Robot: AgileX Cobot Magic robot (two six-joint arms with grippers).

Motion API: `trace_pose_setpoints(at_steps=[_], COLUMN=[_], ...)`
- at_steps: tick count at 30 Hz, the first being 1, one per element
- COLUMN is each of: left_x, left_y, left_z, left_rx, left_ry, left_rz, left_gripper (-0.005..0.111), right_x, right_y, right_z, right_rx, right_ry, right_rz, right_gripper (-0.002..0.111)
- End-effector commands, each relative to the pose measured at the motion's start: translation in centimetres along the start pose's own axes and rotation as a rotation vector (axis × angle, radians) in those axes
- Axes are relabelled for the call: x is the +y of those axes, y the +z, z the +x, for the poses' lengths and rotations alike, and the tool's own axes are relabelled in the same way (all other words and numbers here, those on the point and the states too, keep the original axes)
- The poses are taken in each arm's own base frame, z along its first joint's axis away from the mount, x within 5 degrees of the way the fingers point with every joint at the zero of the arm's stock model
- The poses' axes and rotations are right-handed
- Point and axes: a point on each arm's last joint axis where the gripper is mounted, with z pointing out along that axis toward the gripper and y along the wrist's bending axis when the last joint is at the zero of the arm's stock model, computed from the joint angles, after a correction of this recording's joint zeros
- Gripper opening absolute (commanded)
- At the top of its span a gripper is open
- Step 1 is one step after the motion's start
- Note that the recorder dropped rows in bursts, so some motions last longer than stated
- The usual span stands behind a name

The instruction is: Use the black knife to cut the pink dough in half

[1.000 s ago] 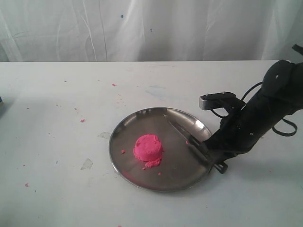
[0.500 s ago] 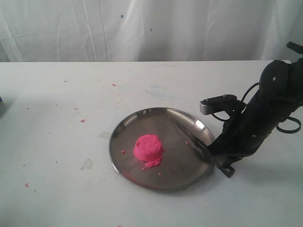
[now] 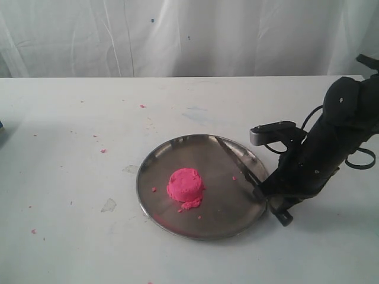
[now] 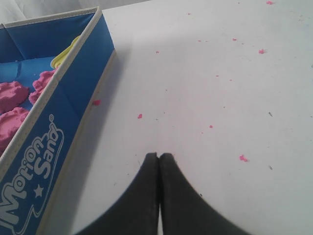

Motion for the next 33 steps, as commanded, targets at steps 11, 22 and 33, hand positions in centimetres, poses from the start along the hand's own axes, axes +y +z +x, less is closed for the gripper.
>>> trace_pose_setpoints(at_steps=[11,22,33], left_x=[0.0,0.0,-0.5], left_y=[-0.1,-0.1,-0.1], left_z=[-0.2,-0.2,-0.8], left_rx=[-0.014,-0.014,-0.065], left_ry=[0.000,0.000,-0.237], left_rz=[0.003,0.003,0.064], left_gripper=[0.000,0.000,0.000], right_x=[-0.1,1.0,1.9], right_y=[-0.3,-4.4,-3.7], right_z=[-0.6,-0.5,-0.4], right_rx=[-0.036,-0.145,-0.113], right_ry=[-0.007,-0.022,-0.038], right_rz=[0.022,0.044,-0.088], right_gripper=[0.000,0.000,0.000])
